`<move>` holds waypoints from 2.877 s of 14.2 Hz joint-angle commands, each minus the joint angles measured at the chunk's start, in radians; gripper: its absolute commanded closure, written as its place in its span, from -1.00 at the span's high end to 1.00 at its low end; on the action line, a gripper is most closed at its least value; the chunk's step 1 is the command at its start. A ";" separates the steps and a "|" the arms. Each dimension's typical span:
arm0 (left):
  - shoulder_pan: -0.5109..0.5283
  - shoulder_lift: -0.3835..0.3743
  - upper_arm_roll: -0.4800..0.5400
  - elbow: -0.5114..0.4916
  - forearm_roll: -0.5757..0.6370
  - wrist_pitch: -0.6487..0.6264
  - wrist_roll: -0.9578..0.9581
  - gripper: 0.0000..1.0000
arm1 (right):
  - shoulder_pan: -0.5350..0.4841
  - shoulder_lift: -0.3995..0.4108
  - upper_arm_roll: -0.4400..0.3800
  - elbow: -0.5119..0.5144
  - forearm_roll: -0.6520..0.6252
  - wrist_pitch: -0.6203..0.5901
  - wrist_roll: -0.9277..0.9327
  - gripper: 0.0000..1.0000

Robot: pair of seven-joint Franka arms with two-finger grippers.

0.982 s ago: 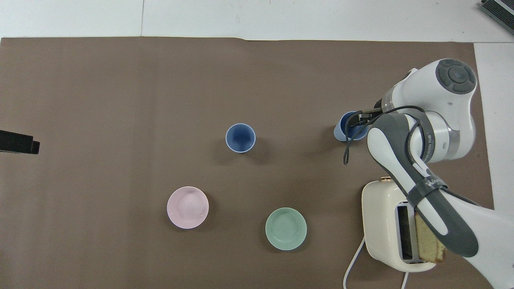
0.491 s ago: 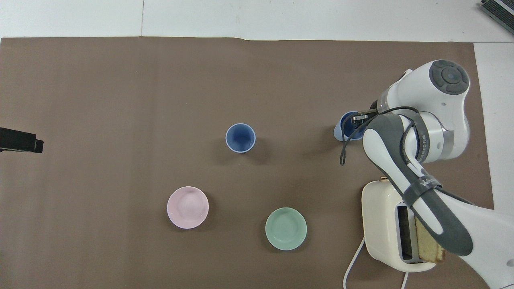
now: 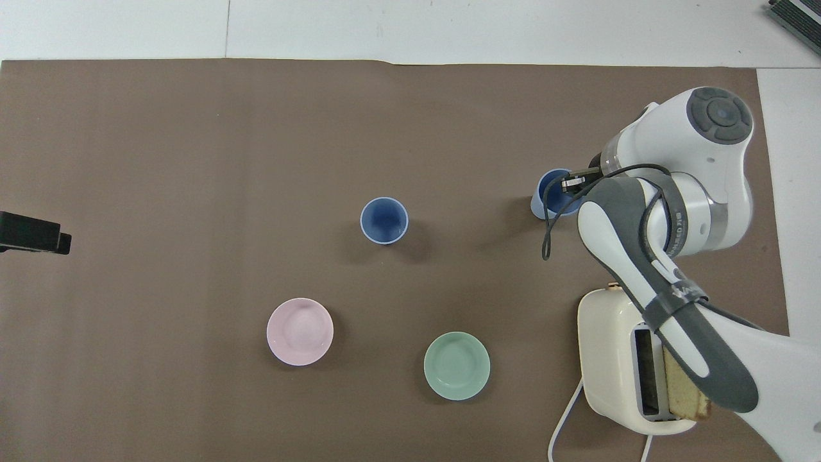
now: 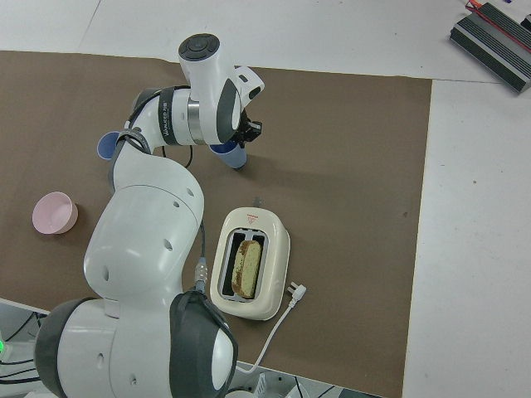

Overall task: Stack blue cups with both arms
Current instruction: 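Grasp the second blue cup rim with the right gripper and lift, then carry the blue cup with the right gripper over the first cup, then lower the blue cup into the first cup and open the right gripper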

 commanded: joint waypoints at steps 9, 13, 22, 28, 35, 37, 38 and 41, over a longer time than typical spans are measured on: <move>0.009 -0.008 0.000 -0.009 0.004 -0.018 -0.009 1.00 | 0.226 0.012 0.032 0.309 0.016 -0.171 0.462 -1.00; 0.009 -0.008 0.000 -0.007 0.002 -0.015 -0.009 1.00 | 0.301 0.025 0.065 0.356 0.016 -0.160 0.539 -1.00; 0.009 -0.008 0.000 -0.007 0.002 -0.015 -0.009 1.00 | 0.304 0.024 0.118 0.336 0.093 -0.123 0.545 -1.00; 0.009 -0.008 0.000 -0.007 0.004 -0.015 -0.009 1.00 | 0.303 0.032 0.118 0.254 0.094 -0.071 0.539 -1.00; 0.009 -0.008 0.000 -0.007 0.002 -0.015 -0.009 1.00 | 0.301 0.050 0.118 0.205 0.094 -0.056 0.537 -1.00; 0.009 -0.008 0.000 -0.007 0.004 -0.015 -0.009 1.00 | 0.300 0.055 0.118 0.199 0.093 -0.040 0.537 -1.00; 0.009 -0.008 0.000 -0.007 0.002 -0.015 -0.009 1.00 | 0.301 0.064 0.118 0.199 0.093 -0.030 0.537 -1.00; 0.009 -0.008 0.000 -0.007 0.002 -0.015 -0.009 1.00 | 0.301 0.087 0.118 0.201 0.085 -0.001 0.537 -1.00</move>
